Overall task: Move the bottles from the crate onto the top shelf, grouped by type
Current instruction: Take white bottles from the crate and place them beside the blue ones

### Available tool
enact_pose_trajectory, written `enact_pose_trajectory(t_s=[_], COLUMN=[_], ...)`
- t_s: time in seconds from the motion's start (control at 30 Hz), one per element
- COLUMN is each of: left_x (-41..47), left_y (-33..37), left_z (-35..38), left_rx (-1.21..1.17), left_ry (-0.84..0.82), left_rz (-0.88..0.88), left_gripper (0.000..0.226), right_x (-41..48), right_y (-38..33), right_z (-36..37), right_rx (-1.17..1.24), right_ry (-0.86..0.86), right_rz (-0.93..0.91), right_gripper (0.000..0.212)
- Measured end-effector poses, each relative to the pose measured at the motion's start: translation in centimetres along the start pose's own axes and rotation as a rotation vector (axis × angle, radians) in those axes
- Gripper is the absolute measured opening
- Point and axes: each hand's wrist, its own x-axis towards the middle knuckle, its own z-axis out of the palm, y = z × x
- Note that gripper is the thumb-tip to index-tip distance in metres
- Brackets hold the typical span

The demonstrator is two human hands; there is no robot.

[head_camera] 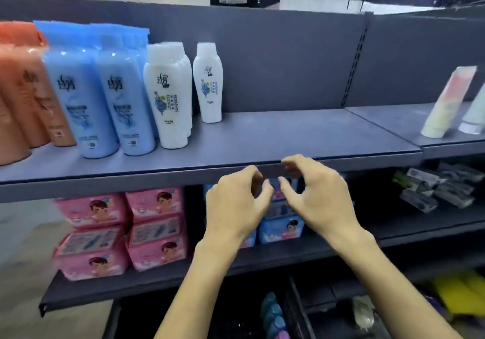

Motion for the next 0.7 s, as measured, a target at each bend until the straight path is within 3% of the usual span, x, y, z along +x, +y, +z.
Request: enact_pose_trajectory(t_s=[0.1,0.4,0.7], left_x=[-4.8,-20.0,-27.9], left_y=[-1.4,-8.2,-10.5], left_z=[3.4,11.4,14.6], left_rx=[-0.046,0.056,-0.007], left_ry=[-0.097,-0.618,-0.858], left_rz=[-0.076,-0.221,-0.193], left_gripper=[0.02,0.016,0.013], right_x=[-5.2,-21.5,-31.2], right_y=[1.3,5.3,7.1], right_z=[2.3,9.5,12.8], right_rx=[-0.002,-0.151,-0.264], right_ry=[-0.184,-0.761,-1.163], right_rz=[0.09,0.456,0.611], right_gripper=[0.032,0.036,0.03])
